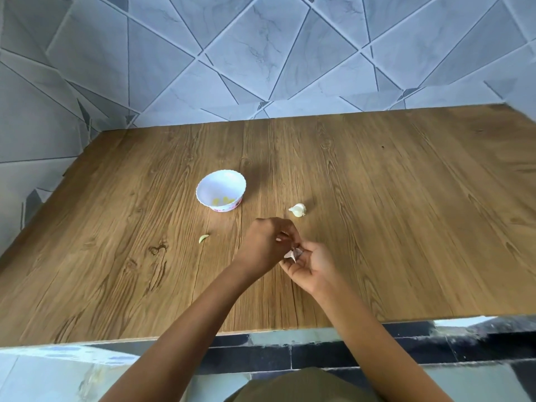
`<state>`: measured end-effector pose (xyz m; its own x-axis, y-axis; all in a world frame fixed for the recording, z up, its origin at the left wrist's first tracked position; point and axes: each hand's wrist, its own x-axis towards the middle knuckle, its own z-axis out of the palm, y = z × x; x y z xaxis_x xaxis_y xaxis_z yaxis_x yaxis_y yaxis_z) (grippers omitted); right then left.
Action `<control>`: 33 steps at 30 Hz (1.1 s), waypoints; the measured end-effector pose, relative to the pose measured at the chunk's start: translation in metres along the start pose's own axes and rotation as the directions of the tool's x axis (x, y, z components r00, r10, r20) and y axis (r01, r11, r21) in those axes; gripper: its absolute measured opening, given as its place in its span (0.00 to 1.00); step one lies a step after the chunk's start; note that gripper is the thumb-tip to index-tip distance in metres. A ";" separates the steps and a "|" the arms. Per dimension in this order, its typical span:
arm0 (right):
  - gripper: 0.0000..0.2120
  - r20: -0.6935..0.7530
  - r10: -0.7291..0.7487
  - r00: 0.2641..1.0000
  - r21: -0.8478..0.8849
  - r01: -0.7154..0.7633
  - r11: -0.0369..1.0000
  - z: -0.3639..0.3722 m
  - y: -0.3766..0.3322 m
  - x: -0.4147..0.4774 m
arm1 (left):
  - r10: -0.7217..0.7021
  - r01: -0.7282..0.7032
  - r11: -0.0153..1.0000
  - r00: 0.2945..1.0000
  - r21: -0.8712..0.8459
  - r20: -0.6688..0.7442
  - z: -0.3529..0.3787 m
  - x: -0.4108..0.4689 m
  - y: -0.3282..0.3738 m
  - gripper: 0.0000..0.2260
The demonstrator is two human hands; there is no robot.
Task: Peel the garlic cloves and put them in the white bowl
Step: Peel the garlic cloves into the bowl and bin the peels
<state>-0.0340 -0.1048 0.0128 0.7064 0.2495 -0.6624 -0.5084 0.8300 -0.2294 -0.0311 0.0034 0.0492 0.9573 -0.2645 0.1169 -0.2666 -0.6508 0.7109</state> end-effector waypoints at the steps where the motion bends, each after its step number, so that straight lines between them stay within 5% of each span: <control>1: 0.10 0.005 0.003 1.000 0.003 -0.003 1.000 -0.001 -0.001 0.000 | 0.001 -0.001 0.999 1.000 -0.043 0.002 -0.002 0.001 -0.001 0.11; 4: 0.13 0.041 0.038 0.998 0.038 -0.040 0.999 -0.002 -0.004 0.000 | -0.019 0.017 0.996 0.999 -0.090 -0.027 -0.008 0.003 -0.007 0.11; 8: 0.15 0.049 0.035 0.998 0.079 -0.039 0.996 -0.005 -0.006 0.000 | -0.062 0.079 0.991 0.986 0.104 -0.155 -0.015 0.005 -0.022 0.11; 16: 0.15 0.033 -0.019 0.999 0.085 0.016 0.996 -0.008 -0.009 0.000 | -0.080 0.021 0.939 0.985 0.344 0.156 -0.009 -0.013 -0.050 0.18; 25: 0.15 0.006 -0.001 1.000 0.029 0.001 1.000 -0.005 0.002 0.002 | 0.023 -0.120 0.933 0.961 0.338 0.277 -0.013 -0.039 -0.048 0.09; 33: 0.15 0.005 -0.017 1.000 -0.002 0.017 1.000 -0.003 0.005 0.003 | -0.029 -0.164 0.759 0.958 0.630 0.285 0.006 -0.046 -0.045 0.09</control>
<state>-0.0360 -0.1014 0.0077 0.7171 0.2382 -0.6550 -0.4974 0.8332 -0.2416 -0.0639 0.0412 0.0076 0.8930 -0.4373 -0.1062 -0.4303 -0.8989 0.0831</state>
